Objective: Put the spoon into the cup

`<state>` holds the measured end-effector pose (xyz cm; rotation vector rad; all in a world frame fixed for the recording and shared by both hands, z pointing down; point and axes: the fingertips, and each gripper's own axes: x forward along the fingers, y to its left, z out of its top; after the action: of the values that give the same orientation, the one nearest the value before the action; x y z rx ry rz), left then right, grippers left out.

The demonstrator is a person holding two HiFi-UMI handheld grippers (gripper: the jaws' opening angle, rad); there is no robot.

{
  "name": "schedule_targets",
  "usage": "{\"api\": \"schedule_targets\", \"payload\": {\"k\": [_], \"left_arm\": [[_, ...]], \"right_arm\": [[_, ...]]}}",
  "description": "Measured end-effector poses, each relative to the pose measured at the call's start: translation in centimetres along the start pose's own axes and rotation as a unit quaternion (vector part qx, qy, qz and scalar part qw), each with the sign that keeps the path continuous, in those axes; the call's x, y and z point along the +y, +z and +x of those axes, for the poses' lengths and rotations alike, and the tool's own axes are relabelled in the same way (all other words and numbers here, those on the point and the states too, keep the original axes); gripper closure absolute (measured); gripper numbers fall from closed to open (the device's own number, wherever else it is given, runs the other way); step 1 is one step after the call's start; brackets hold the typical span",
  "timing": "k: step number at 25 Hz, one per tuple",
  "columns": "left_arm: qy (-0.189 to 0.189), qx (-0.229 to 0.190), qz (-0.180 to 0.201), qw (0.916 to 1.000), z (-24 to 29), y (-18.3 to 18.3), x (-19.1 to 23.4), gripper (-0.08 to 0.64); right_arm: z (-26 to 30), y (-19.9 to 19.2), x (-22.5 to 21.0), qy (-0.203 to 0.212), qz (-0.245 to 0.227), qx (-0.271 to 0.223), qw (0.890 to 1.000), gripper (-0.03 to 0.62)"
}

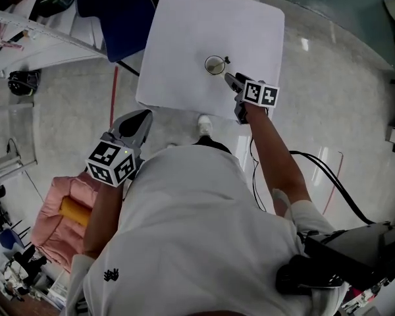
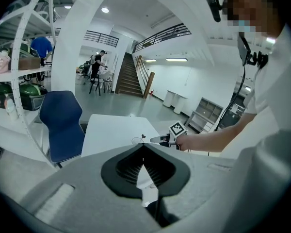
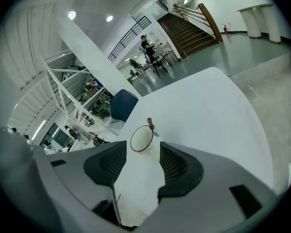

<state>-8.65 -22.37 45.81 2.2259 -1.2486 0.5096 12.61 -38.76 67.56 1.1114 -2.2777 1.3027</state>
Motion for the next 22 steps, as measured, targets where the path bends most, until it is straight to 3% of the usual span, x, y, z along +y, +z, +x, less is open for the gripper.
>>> {"api": "schedule_targets", "payload": {"k": [2,10,19,22], "left_arm": [[-0.008,-0.002,0.002,1.0000,-1.0,-0.4,-0.1,0.549],[-0.033,-0.013,0.009,0.9993,-5.4,-2.9,-0.2,0.549],[-0.054,-0.012,0.012,0.9984,-10.7,-6.8,-0.3,0.549],[-0.064,-0.012,0.015,0.9978,-12.1,-8.2,-0.9,0.549]], "right_arm": [[-1.2,-1.1,0.6,-0.009,0.007,-0.007,1.000,0.387],[-5.4,-6.8,4.8,-0.039,-0.009,-0.015,0.999,0.570],[-8.7,-14.4,12.6,-0.030,-0.036,0.000,0.999,0.583],[-9.5,-16.8,15.4,-0.008,-0.017,0.004,1.000,0.583]]}}
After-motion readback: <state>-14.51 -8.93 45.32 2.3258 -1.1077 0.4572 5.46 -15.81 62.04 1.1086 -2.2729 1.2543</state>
